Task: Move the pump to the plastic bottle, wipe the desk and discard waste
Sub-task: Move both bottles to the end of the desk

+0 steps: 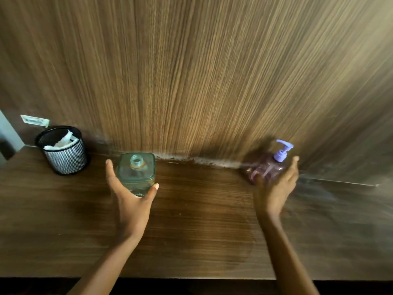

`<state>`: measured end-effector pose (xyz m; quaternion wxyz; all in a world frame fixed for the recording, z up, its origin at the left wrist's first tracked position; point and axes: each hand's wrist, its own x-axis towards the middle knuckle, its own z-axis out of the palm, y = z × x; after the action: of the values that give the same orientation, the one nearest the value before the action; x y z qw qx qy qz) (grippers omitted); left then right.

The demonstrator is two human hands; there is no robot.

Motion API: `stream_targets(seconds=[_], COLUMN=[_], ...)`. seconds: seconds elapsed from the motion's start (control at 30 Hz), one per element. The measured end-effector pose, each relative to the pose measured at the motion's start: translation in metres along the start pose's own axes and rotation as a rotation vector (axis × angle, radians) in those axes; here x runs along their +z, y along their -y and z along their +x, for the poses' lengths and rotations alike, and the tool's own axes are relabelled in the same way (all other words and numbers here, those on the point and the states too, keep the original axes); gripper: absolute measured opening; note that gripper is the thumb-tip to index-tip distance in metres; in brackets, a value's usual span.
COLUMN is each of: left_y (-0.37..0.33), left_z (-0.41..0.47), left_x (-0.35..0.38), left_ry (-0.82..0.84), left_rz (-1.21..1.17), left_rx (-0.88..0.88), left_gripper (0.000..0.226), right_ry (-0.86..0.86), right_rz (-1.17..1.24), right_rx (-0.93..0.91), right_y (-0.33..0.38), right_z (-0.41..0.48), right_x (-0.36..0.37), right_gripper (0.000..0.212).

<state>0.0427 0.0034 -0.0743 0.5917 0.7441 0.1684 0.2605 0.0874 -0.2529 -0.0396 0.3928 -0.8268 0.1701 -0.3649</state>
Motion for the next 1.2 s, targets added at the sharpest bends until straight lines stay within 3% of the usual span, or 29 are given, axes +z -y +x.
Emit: stream_targets(seconds=[0.1,0.2,0.3,0.43,0.5,0.63,0.77,0.8,0.87,0.93,1.07,1.2], left_y=[-0.002,0.000,-0.001,-0.003,-0.006,-0.009,-0.009,-0.008,0.005,0.008,0.001,0.009], left_z=[0.001,0.000,-0.001,-0.002,-0.002,0.000,-0.005,-0.004,-0.002,-0.005,-0.010,-0.009], left_x=[0.001,-0.002,-0.003,-0.003,-0.005,-0.014,-0.018,-0.020,-0.020,-0.020,-0.013,-0.006], left_ry=[-0.015,-0.041,0.007,-0.008,0.053,0.191,0.140,0.143,0.183,0.234,0.200,0.213], left_rz=[-0.013,0.021,0.008,-0.041,-0.063,-0.159,-0.010,0.021,0.105,0.171,0.197,0.129], left_rx=[-0.101,-0.115,-0.138,-0.148,-0.128,-0.031,0.062,0.081,0.174,0.275,0.364,0.262], left_gripper=[0.112,0.109,0.104,0.055,0.024,0.045,0.023,0.031,0.075,0.090,0.081,0.066], right_ry=[0.145,0.552,0.756,0.838,0.809,0.698,0.626,0.609,0.544,0.452,0.212,-0.030], right_rz=[0.132,0.247,0.379,0.414,0.372,0.288,0.280,0.274,0.286,0.313,0.305,0.193], right_rx=[0.011,0.138,0.110,0.097,0.071,0.024,0.059,0.069,0.105,0.149,0.186,0.157], right_y=[0.038,0.070,0.090,0.107,0.110,0.116,0.119,0.119,0.117,0.110,0.085,0.041], right_z=[-0.055,-0.104,-0.139,-0.154,-0.156,-0.161,-0.159,-0.157,-0.152,-0.143,-0.106,-0.068], right_x=[0.017,0.038,0.055,0.064,0.069,0.077,0.083,0.084,0.085,0.082,0.059,0.016], right_gripper=[0.061,0.041,0.041,0.061,0.068,0.083,0.094,0.093,0.087,0.082,0.084,0.090])
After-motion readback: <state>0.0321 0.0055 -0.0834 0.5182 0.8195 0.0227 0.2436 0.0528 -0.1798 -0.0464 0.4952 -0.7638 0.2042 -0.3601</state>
